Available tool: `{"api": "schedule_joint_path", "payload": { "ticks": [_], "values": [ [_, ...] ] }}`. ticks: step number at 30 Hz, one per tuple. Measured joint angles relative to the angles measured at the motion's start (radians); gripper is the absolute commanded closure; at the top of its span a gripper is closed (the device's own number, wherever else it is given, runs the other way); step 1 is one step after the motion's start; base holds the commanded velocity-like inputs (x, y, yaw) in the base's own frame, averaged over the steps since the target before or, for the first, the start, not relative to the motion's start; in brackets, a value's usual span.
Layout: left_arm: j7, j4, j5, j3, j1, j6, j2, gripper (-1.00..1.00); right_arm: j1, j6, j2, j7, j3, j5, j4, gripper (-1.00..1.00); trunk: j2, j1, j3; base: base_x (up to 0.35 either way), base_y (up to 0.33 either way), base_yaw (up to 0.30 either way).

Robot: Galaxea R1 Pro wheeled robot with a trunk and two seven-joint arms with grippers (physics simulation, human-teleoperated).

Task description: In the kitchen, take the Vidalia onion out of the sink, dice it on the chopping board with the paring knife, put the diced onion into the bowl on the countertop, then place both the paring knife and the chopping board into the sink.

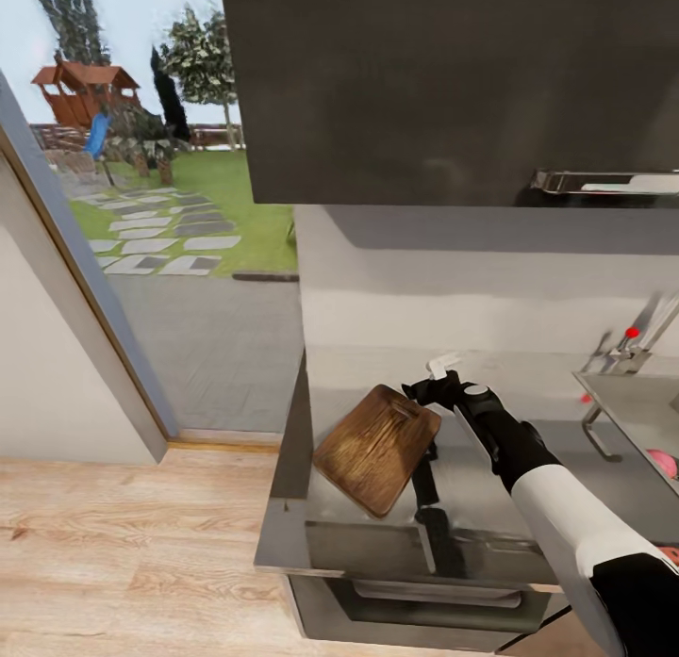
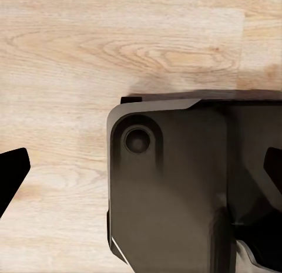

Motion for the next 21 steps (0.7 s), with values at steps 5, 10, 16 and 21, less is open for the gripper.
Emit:
{"api": "schedule_joint_path", "payload": {
  "ticks": [5,10,16,21],
  "values": [
    [0.000,0.000,0.000,0.000,0.000,0.000,0.000,-1.00,0.000,0.000,0.000,0.001,0.000,0.000,0.003,-1.00,0.000,0.000,0.000,0.000,0.008,0.000],
    [0.000,0.000,0.000,0.000,0.000,0.000,-0.001,-1.00,0.000,0.000,0.000,0.001,0.000,0.000,0.005,-1.00,0.000,0.000,0.000,0.000,0.002,0.000],
    [0.000,0.000,-0.001,0.000,0.000,0.000,-0.001,-1.00,0.000,-0.001,0.000,0.000,0.000,0.000,0.022,-1.00,0.000,0.000,-0.001,-0.011,0.000,0.000],
    [0.000,0.000,-0.001,0.000,0.000,0.000,-0.001,-1.00,0.000,-0.001,0.000,0.000,0.000,0.000,0.035,-1.00,0.000,0.000,-0.005,-0.014,0.000,0.000]
  ]
}}
